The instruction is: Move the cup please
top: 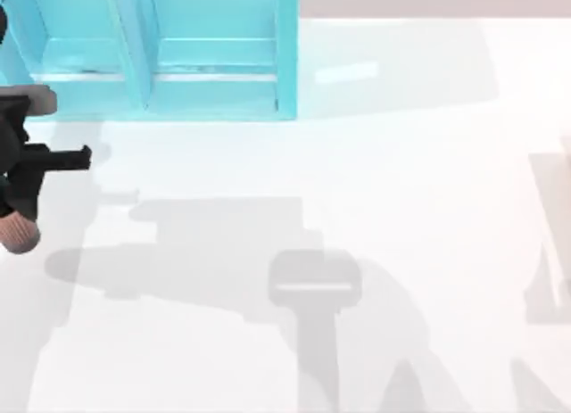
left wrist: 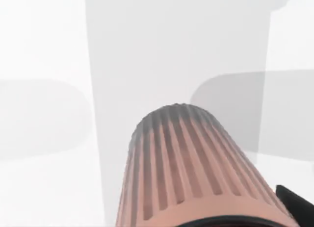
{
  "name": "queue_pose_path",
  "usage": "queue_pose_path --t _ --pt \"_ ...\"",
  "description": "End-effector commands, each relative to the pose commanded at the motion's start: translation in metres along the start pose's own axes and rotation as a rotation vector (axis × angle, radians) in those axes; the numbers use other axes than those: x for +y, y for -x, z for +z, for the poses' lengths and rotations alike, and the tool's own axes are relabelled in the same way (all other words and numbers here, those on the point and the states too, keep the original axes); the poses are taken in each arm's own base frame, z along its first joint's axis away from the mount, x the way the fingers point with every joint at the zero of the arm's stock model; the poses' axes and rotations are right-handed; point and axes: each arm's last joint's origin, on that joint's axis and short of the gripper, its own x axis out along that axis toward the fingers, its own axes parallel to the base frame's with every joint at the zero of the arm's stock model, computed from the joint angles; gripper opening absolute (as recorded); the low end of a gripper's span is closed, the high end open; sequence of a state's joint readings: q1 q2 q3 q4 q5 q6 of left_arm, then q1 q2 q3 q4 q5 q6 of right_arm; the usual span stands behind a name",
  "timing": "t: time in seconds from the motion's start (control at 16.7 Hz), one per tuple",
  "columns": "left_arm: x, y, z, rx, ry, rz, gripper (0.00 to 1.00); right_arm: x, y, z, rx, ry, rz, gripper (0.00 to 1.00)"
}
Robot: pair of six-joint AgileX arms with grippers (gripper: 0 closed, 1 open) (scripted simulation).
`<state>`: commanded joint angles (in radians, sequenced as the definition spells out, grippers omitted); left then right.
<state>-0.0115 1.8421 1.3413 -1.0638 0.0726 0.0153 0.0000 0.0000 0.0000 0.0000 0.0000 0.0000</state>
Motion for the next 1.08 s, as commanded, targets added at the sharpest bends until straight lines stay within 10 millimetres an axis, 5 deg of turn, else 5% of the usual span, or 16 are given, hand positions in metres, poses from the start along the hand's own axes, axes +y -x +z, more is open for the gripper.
queue_pose_path --t 0.36,0.6,1.08 --pt "0.005 -0.035 -0.002 0.003 0.002 -0.003 0.00 0.000 0.000 0.000 0.000 0.000 0.000 1.00" --pt "0.005 -0.036 -0.002 0.004 0.003 -0.003 0.00 0.000 0.000 0.000 0.000 0.000 0.000 1.00" --pt "0.005 -0.036 -0.002 0.004 0.003 -0.003 0.60 0.000 0.000 0.000 0.000 0.000 0.000 1.00"
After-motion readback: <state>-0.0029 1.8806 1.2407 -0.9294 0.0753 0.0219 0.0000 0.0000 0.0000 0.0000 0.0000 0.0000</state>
